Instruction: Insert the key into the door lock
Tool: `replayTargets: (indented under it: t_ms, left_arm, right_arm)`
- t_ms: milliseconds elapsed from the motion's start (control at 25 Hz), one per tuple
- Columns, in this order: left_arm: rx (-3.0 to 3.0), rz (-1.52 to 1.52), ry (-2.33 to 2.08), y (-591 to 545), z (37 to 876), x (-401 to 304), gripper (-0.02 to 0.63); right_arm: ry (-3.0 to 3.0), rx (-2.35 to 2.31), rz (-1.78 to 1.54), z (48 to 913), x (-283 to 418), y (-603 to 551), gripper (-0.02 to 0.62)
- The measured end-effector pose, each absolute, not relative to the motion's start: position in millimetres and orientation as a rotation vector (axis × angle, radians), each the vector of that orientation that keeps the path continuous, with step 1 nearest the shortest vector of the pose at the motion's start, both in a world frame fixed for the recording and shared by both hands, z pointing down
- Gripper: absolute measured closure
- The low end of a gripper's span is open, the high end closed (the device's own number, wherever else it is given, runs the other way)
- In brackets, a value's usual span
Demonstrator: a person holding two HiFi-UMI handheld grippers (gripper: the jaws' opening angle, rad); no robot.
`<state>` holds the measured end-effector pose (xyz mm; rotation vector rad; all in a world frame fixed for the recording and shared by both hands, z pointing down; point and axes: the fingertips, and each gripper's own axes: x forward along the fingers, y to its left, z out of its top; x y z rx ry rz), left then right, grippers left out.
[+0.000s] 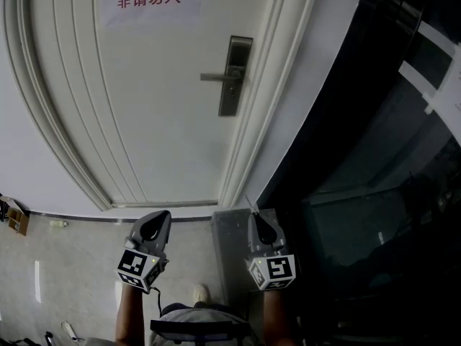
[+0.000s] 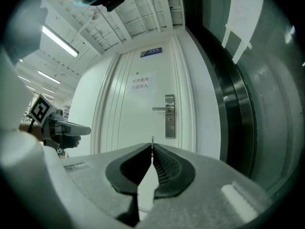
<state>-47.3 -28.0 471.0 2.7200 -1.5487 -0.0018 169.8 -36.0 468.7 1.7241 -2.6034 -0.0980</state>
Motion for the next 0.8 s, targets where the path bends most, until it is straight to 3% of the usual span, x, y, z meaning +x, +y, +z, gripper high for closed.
replayTargets:
  t_ms: [800]
  left_arm:
    - [2.722, 0.029, -1.531, -127, 477, -49, 0.604]
  right_arm:
    - [-2.616, 1.733, -0.072, 472, 163, -136, 0.584]
